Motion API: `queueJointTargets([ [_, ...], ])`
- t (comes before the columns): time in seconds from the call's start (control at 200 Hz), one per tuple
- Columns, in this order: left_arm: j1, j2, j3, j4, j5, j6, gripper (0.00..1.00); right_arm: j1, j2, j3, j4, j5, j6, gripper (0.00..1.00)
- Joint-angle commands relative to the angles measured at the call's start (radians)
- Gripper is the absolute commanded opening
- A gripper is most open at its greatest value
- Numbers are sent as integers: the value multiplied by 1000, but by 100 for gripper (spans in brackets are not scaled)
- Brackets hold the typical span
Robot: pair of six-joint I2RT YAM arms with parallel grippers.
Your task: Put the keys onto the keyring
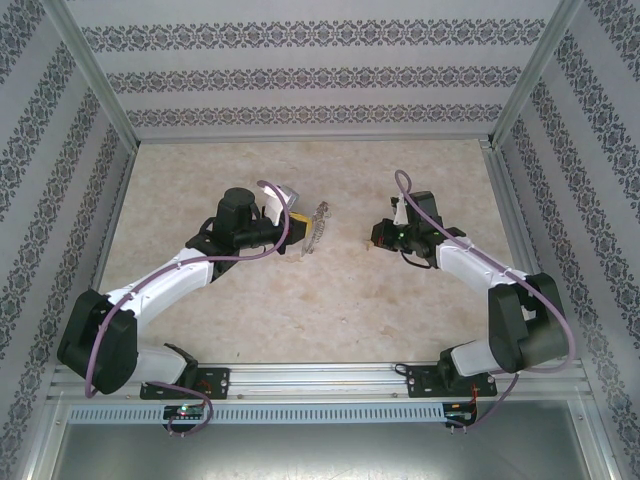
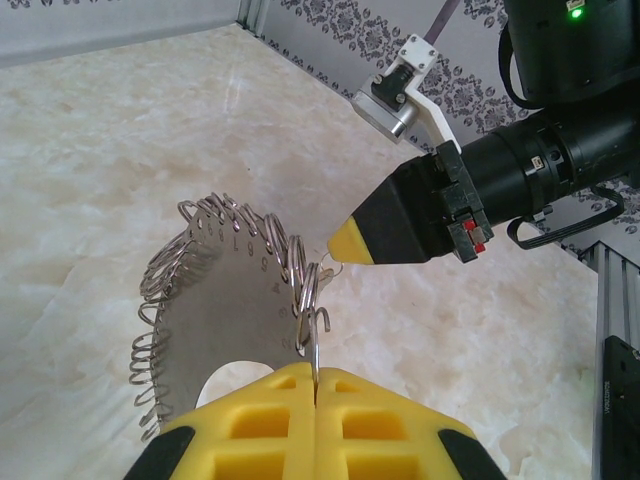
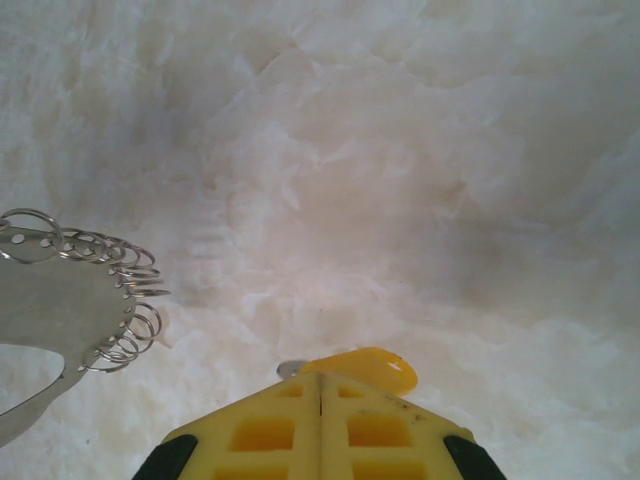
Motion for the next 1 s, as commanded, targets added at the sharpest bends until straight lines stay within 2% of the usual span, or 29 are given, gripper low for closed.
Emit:
queueJointTargets([
  [0.0,-8,4,7,65,23,-9,0,-9,17,-5,17,-26,-14,0],
  [0.21,-9,8,8,65,23,-11,0,18,87,0,18,-71,-23,0],
  [0.665,-9,2,6,65,18,-12,0,210,135,94,-229,331,-180,0],
  [0.794,-9,-2,4,63,20,-13,0,258,161,98,-240,398,-184,0],
  [0.999,-10,-5,1,63,17,-15,0,305,208,109,-235,428,-170,0],
])
